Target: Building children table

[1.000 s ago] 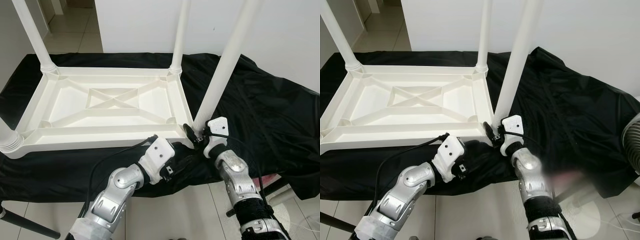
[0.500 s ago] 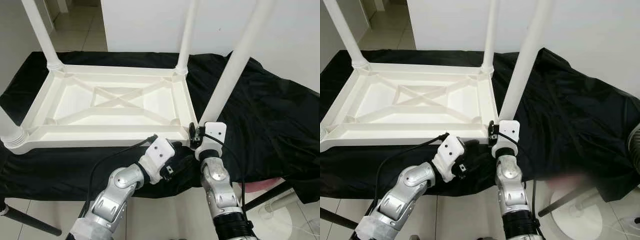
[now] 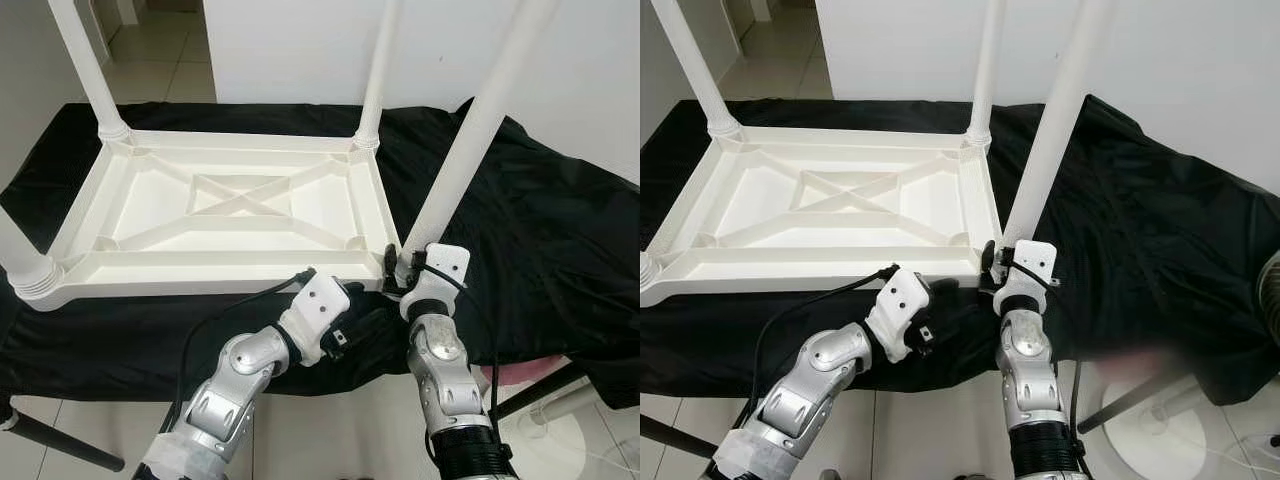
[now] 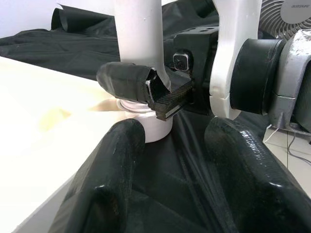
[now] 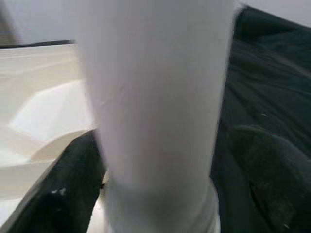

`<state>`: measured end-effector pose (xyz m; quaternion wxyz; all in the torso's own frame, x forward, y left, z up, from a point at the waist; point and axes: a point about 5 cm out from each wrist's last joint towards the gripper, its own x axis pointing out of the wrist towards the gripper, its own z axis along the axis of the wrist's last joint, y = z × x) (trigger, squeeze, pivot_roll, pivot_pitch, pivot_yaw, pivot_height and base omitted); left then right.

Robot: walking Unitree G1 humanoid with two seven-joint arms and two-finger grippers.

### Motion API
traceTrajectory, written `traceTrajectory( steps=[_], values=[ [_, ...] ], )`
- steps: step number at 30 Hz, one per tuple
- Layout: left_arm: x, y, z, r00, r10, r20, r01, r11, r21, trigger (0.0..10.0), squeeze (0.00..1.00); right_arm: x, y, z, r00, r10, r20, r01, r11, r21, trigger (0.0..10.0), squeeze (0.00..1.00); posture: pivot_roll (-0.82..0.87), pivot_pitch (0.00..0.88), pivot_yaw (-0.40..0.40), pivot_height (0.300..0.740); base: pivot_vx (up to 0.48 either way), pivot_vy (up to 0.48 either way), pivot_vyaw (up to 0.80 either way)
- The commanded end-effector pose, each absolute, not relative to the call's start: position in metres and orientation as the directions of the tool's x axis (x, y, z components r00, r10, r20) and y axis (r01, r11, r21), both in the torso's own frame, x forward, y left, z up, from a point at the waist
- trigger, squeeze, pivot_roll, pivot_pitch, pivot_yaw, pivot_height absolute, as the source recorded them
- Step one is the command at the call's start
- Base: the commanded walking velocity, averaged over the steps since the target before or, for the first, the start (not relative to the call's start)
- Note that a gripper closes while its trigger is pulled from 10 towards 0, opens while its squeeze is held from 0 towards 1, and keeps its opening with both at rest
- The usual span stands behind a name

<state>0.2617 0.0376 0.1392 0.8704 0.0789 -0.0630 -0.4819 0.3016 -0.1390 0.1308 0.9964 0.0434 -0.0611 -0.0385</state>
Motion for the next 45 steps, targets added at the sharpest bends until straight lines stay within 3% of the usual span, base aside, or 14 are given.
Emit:
traceTrajectory(
  steps=[1,8,9,10,23,32,33,34,44,45],
  values=[
    [0.262,0.038,0.137,0.549,-0.835,0.029,0.815,0.543,0.201,10.0,0.00,0.299,-0.143,0.129,0.991,-0.042,0.130,0.029,0.994,0.104,10.0,1.00,-0.06,0.042,-0.042,0.740,0.000,0.000,0.00],
    [0.258,0.039,0.135,0.527,-0.850,0.005,0.834,0.519,0.185,10.0,0.00,0.302,-0.161,0.130,0.983,0.123,0.139,-0.130,0.991,0.040,10.0,1.00,-0.06,0.040,-0.045,0.740,0.000,0.000,0.00],
    [0.257,0.039,0.135,0.521,-0.853,-0.001,0.840,0.513,0.180,10.0,0.00,0.303,-0.166,0.131,0.975,0.171,0.139,-0.176,0.984,0.021,10.0,0.22,-0.06,0.039,-0.046,0.740,0.000,0.000,0.00],
    [0.256,0.040,0.135,0.515,-0.857,-0.005,0.844,0.506,0.175,10.0,0.00,0.303,-0.170,0.132,0.968,0.210,0.140,-0.212,0.977,0.003,10.0,0.00,-0.06,0.039,-0.046,0.740,0.000,0.000,0.00],
    [0.247,0.041,0.134,0.451,-0.892,-0.040,0.885,0.441,0.151,10.0,0.00,0.318,-0.186,0.142,0.867,0.492,0.084,-0.474,0.864,-0.171,10.0,0.00,-0.05,0.041,-0.039,0.740,0.000,0.000,0.00],
    [0.247,0.039,0.137,0.453,-0.891,-0.035,0.884,0.444,0.149,10.0,0.00,0.331,-0.185,0.143,0.832,0.553,0.029,-0.533,0.814,-0.228,9.8,0.00,-0.05,0.053,-0.038,0.740,0.000,0.000,0.00],
    [0.247,0.038,0.137,0.453,-0.891,-0.035,0.884,0.444,0.149,10.0,0.00,0.332,-0.184,0.142,0.826,0.563,0.018,-0.543,0.804,-0.243,3.0,0.00,-0.04,0.054,-0.042,0.740,0.000,0.000,0.00],
    [0.247,0.038,0.137,0.456,-0.889,-0.035,0.882,0.446,0.150,10.0,0.00,0.333,-0.184,0.141,0.824,0.567,0.011,-0.547,0.799,-0.248,0.0,0.00,-0.04,0.055,-0.045,0.740,0.000,0.000,0.00],
    [0.248,0.036,0.138,0.465,-0.885,-0.031,0.879,0.457,0.136,10.0,0.00,0.334,-0.187,0.133,0.832,0.554,-0.007,-0.541,0.810,-0.229,0.0,0.00,-0.04,0.057,-0.050,0.740,0.000,0.000,0.00],
    [0.248,0.035,0.139,0.463,-0.886,-0.029,0.880,0.456,0.133,10.0,0.00,0.334,-0.188,0.132,0.846,0.534,-0.003,-0.521,0.824,-0.222,8.5,0.00,-0.04,0.056,-0.052,0.740,0.000,0.000,0.00]
  ],
)
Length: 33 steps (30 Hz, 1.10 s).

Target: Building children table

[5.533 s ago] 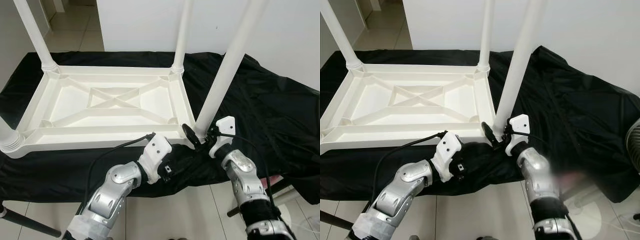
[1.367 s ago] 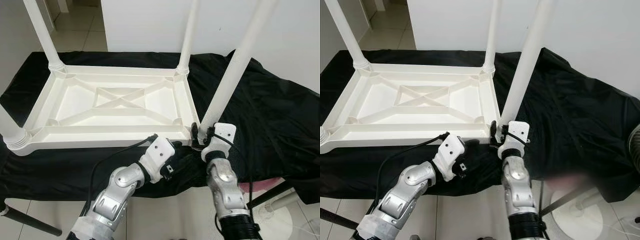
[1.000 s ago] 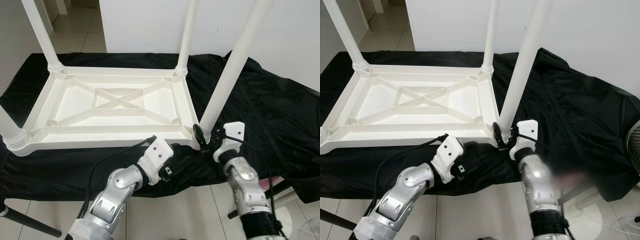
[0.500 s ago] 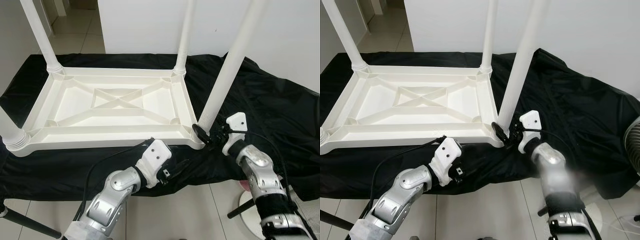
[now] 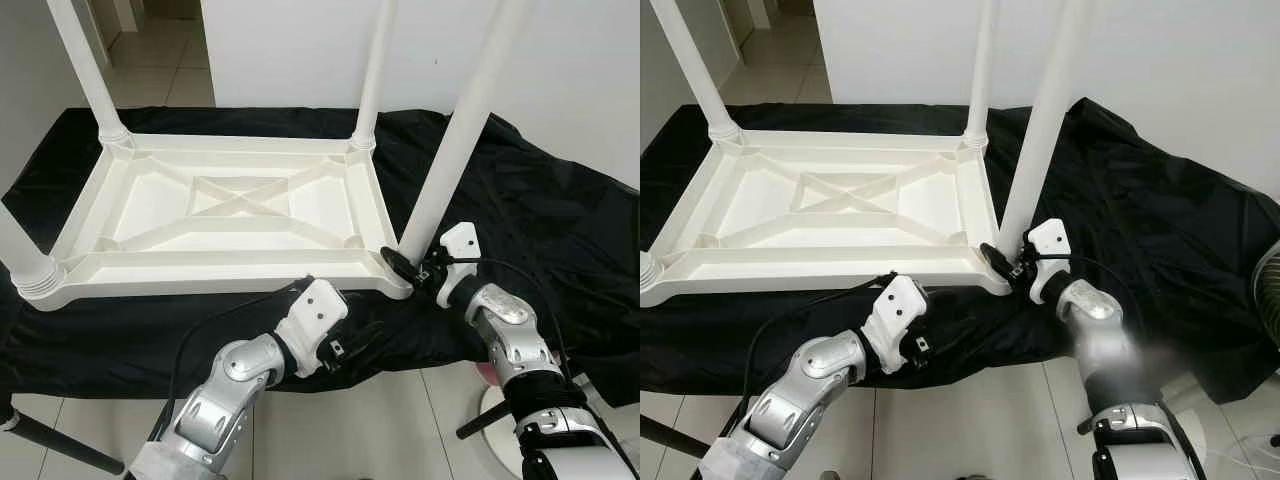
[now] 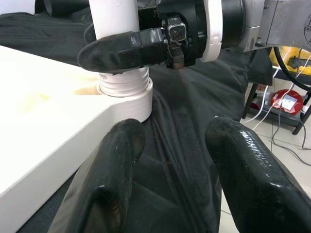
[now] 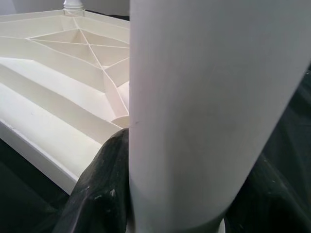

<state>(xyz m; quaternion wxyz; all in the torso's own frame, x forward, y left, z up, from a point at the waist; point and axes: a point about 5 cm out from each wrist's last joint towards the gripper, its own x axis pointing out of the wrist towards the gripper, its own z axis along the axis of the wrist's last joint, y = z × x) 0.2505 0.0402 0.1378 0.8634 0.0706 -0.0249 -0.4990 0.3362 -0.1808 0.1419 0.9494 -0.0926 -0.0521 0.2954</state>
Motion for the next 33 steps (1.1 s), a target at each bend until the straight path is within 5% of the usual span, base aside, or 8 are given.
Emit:
traceTrajectory(
  steps=[1,2,3,17,25,33],
  values=[
    [0.248,0.035,0.139,0.463,-0.886,-0.029,0.880,0.456,0.133,10.0,0.00,0.334,-0.188,0.132,0.846,0.534,-0.003,-0.521,0.824,-0.222,8.5,0.00,-0.04,0.056,-0.052,0.740,0.000,0.000,0.00],
    [0.248,0.035,0.139,0.462,-0.886,-0.027,0.880,0.455,0.132,10.0,0.00,0.334,-0.188,0.131,0.855,0.519,0.000,-0.506,0.834,-0.218,8.5,0.00,-0.04,0.056,-0.052,0.740,0.000,0.000,0.00],
    [0.248,0.035,0.138,0.464,-0.885,-0.029,0.880,0.457,0.134,10.0,0.00,0.335,-0.188,0.131,0.872,0.489,0.009,-0.478,0.856,-0.195,10.0,0.00,-0.04,0.056,-0.051,0.740,0.000,0.000,0.00],
    [0.252,0.037,0.136,0.479,-0.877,-0.040,0.872,0.470,0.135,10.0,0.00,0.333,-0.175,0.125,0.993,0.104,0.054,-0.102,0.994,-0.030,10.0,0.00,-0.06,0.055,-0.052,0.740,0.000,0.000,0.00],
    [0.252,0.036,0.135,0.479,-0.877,-0.036,0.872,0.472,0.129,10.0,0.00,0.329,-0.162,0.126,0.989,-0.126,0.078,0.121,0.990,0.070,10.0,0.00,-0.06,0.054,-0.052,0.740,0.000,0.000,0.00],
    [0.251,0.033,0.136,0.470,-0.882,-0.034,0.878,0.463,0.120,10.0,0.00,0.330,-0.144,0.131,0.989,-0.122,0.084,0.112,0.987,0.120,10.0,0.00,-0.07,0.054,-0.042,0.740,0.000,0.000,0.00]
  ],
)
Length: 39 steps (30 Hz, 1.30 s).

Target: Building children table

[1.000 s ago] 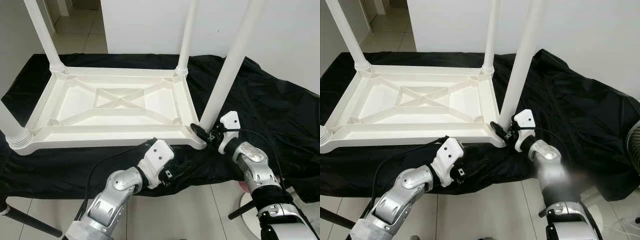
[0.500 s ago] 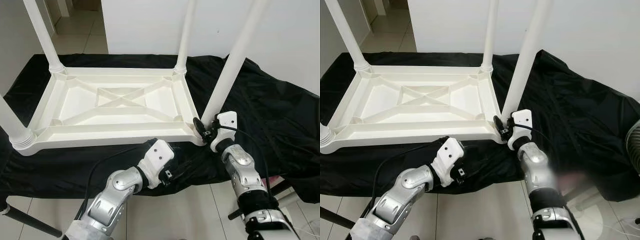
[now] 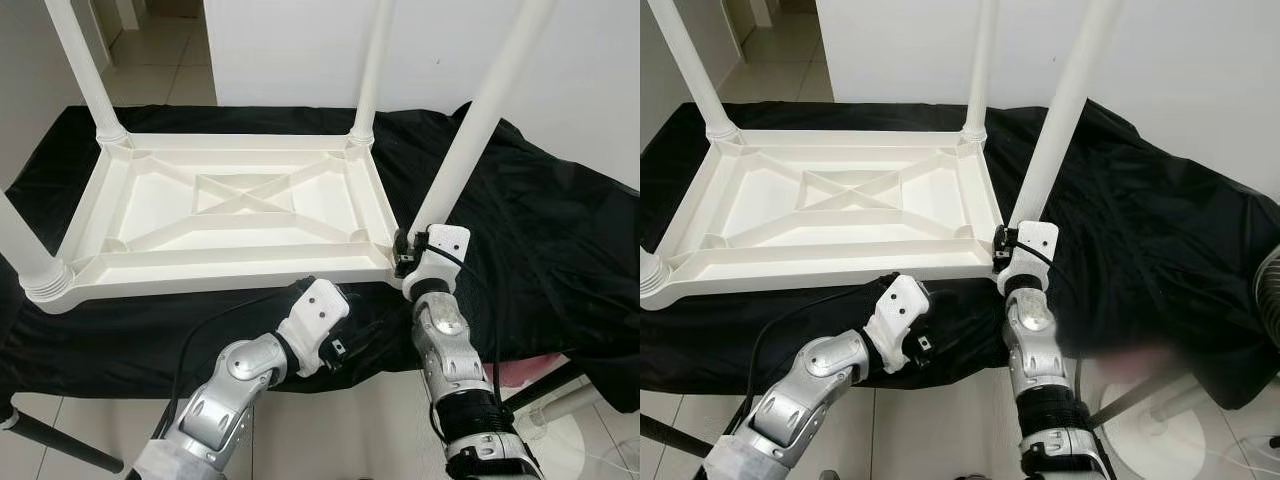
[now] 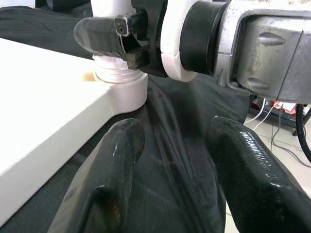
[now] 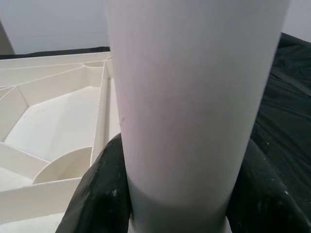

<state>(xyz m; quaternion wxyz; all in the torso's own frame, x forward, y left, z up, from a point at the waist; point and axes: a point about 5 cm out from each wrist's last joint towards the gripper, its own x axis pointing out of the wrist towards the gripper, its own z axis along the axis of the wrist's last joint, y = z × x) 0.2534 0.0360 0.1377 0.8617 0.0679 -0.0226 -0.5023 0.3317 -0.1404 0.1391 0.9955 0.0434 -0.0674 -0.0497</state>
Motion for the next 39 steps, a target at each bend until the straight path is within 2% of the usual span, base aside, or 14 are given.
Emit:
traceTrajectory(
  steps=[1,10,11,16,25,32,33,37,39],
  values=[
    [0.251,0.033,0.136,0.470,-0.882,-0.034,0.878,0.463,0.120,10.0,0.00,0.330,-0.144,0.131,0.989,-0.122,0.084,0.112,0.987,0.120,10.0,0.00,-0.07,0.054,-0.042,0.740,0.000,0.000,0.00],
    [0.252,0.034,0.135,0.478,-0.878,-0.036,0.874,0.470,0.123,10.0,0.00,0.330,-0.149,0.132,0.986,-0.153,0.070,0.147,0.986,0.077,10.0,0.00,-0.06,0.057,-0.052,0.740,0.000,0.000,0.00],
    [0.252,0.034,0.135,0.479,-0.877,-0.036,0.873,0.471,0.124,10.0,0.00,0.330,-0.149,0.132,0.986,-0.153,0.066,0.147,0.985,0.094,10.0,1.00,-0.06,0.056,-0.053,0.740,0.000,0.000,0.00],
    [0.253,0.034,0.133,0.481,-0.876,-0.045,0.872,0.472,0.130,10.0,0.00,0.329,-0.146,0.133,0.988,-0.139,0.067,0.128,0.982,0.140,10.0,1.00,-0.06,0.055,-0.054,0.740,0.000,0.000,0.00],
    [0.254,0.034,0.134,0.483,-0.875,-0.045,0.871,0.474,0.132,10.0,0.00,0.326,-0.144,0.135,0.990,-0.107,0.092,0.094,0.986,0.135,10.0,1.00,-0.06,0.054,-0.053,0.740,0.000,0.000,0.00],
    [0.257,0.036,0.134,0.487,-0.872,-0.048,0.868,0.476,0.141,10.0,0.00,0.325,-0.155,0.138,0.991,-0.008,0.130,-0.008,0.992,0.125,10.0,1.00,-0.06,0.058,-0.039,0.740,0.000,0.000,0.00],
    [0.257,0.036,0.135,0.485,-0.873,-0.046,0.869,0.475,0.141,10.0,0.00,0.326,-0.158,0.139,0.989,0.045,0.139,-0.061,0.992,0.111,10.0,0.00,-0.07,0.059,-0.032,0.740,0.000,0.000,0.00],
    [0.257,0.035,0.136,0.480,-0.876,-0.043,0.871,0.470,0.141,10.0,0.00,0.328,-0.161,0.142,0.976,0.152,0.156,-0.166,0.983,0.080,10.0,0.00,-0.07,0.059,-0.029,0.740,0.000,0.000,0.00],
    [0.258,0.036,0.136,0.476,-0.878,-0.045,0.873,0.466,0.143,10.0,0.00,0.329,-0.161,0.143,0.940,0.315,0.133,-0.314,0.949,-0.029,10.0,0.00,-0.07,0.060,-0.025,0.740,0.000,0.000,0.00]
  ],
)
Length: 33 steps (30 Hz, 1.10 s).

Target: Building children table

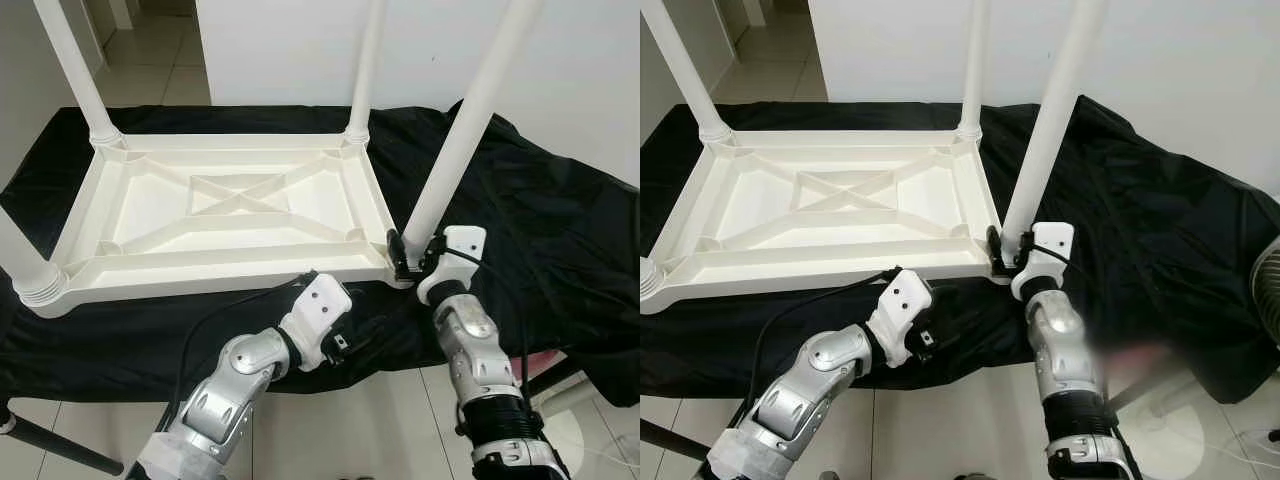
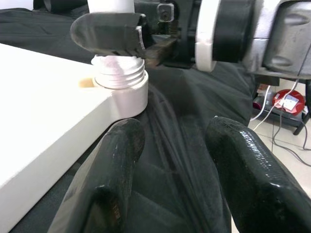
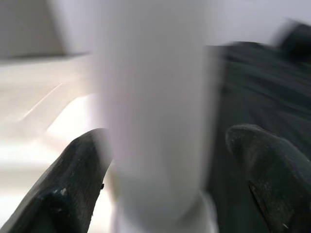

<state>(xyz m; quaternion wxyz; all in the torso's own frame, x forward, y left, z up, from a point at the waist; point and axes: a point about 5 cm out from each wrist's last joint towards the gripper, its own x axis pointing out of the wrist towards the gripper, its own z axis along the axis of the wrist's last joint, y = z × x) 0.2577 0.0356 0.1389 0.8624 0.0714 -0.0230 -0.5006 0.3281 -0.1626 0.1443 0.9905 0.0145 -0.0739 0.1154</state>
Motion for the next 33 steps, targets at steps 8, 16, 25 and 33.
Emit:
traceTrajectory(
  steps=[8,16,25,33],
  values=[
    [0.259,0.034,0.139,0.470,-0.882,-0.035,0.876,0.461,0.144,10.0,0.00,0.335,-0.161,0.146,0.876,0.474,0.087,-0.461,0.877,-0.135,10.0,0.00,-0.07,0.058,-0.027,0.740,0.000,0.000,0.00],
    [0.260,0.034,0.142,0.480,-0.877,-0.027,0.870,0.472,0.144,10.0,0.00,0.344,-0.158,0.150,0.820,0.571,0.049,-0.552,0.810,-0.199,8.6,0.00,-0.05,0.057,-0.034,0.740,0.000,0.000,0.00],
    [0.259,0.034,0.142,0.482,-0.876,-0.023,0.869,0.475,0.140,10.0,0.00,0.346,-0.161,0.143,0.812,0.584,0.002,-0.573,0.797,-0.189,0.0,0.00,-0.04,0.062,-0.041,0.740,0.000,0.000,0.00],
    [0.260,0.028,0.144,0.478,-0.878,-0.006,0.870,0.473,0.136,10.0,0.00,0.343,-0.165,0.137,0.826,0.564,0.000,-0.555,0.812,-0.181,10.0,0.00,-0.05,0.052,-0.047,0.740,0.000,0.000,0.00]
  ],
)
